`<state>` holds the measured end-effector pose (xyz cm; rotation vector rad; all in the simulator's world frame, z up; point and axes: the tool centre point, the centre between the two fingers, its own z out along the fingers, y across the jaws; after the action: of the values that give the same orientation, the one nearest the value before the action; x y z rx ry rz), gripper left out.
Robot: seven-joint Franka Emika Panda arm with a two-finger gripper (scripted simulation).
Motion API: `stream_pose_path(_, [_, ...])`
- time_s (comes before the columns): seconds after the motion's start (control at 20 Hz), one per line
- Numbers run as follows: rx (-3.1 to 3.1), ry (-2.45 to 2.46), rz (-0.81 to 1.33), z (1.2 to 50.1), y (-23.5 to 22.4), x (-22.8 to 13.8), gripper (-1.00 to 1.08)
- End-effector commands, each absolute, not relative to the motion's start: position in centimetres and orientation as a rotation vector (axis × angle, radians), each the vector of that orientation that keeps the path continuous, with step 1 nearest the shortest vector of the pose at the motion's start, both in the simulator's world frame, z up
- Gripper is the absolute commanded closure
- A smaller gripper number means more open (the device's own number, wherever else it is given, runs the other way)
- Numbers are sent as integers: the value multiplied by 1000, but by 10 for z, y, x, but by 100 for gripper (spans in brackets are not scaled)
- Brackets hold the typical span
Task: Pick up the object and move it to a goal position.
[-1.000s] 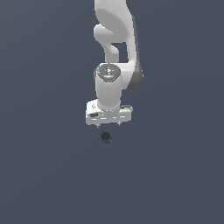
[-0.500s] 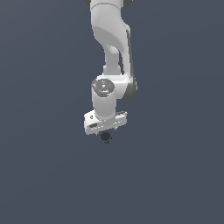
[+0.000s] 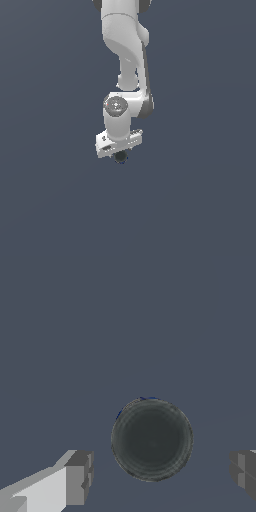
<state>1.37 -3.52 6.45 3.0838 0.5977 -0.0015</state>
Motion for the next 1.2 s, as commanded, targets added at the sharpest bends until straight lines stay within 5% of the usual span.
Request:
stream_pose_path(0.0, [3084,598,-1,64,-35,14,-92])
stream_pose_path(0.9, [3083,604,0,14,-35,14,-92])
stream_pose_path(0.95, [3083,604,0,14,-35,14,108])
stream_pose_path(1.15, [3083,604,0,14,-35,14,108])
